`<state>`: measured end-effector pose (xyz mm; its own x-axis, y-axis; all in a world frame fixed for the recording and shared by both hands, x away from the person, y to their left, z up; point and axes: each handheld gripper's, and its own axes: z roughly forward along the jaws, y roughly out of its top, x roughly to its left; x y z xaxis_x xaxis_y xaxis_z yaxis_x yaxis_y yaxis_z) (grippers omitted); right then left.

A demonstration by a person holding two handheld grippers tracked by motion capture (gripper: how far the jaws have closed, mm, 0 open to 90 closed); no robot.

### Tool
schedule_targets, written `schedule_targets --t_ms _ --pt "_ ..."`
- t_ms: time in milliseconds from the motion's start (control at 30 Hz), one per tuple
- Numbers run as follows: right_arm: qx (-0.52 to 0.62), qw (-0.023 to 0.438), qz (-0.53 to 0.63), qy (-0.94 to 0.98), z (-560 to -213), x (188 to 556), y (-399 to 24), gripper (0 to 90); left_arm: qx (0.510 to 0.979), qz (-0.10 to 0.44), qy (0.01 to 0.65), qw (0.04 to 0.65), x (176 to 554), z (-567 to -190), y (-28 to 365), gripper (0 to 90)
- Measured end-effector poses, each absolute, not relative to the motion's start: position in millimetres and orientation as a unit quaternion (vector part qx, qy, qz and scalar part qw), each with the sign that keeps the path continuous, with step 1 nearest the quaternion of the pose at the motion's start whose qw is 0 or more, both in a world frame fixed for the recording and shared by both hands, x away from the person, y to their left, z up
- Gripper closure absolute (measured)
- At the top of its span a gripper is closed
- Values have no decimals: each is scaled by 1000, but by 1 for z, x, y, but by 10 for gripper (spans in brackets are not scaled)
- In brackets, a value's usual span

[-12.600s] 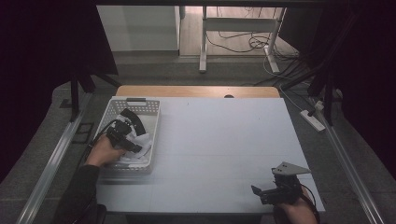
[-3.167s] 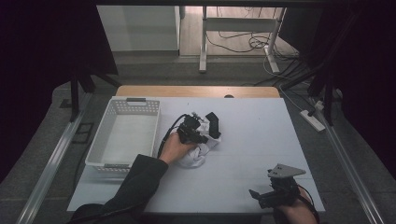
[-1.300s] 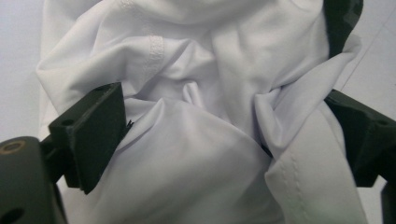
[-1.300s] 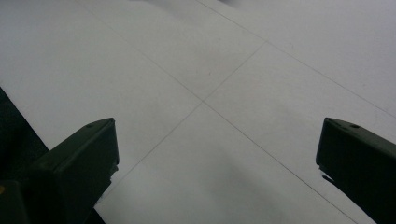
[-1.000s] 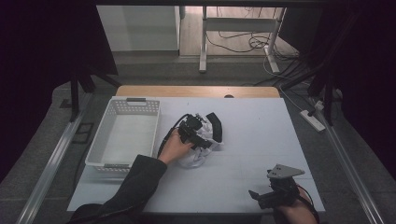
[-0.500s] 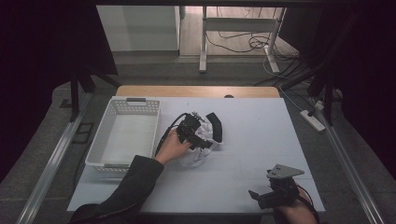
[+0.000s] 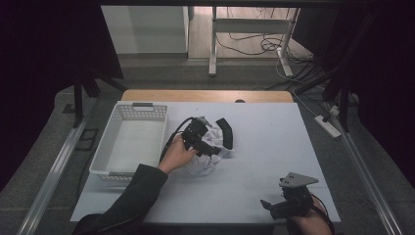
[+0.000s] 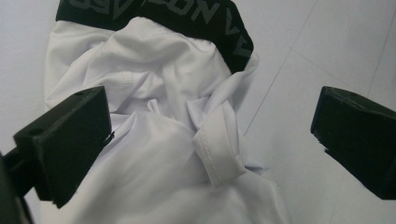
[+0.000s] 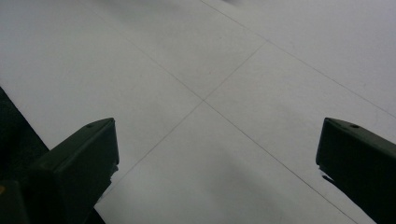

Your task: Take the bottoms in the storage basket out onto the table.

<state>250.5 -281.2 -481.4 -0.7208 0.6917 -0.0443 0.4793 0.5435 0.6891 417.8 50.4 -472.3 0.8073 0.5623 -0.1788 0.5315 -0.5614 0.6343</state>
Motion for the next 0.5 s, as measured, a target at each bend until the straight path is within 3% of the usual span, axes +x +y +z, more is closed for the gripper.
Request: schedule_targets --t_ms 500 --pt "339 158 335 865 -481 250 -281 0 877 21 316 362 411 -467 67 0"
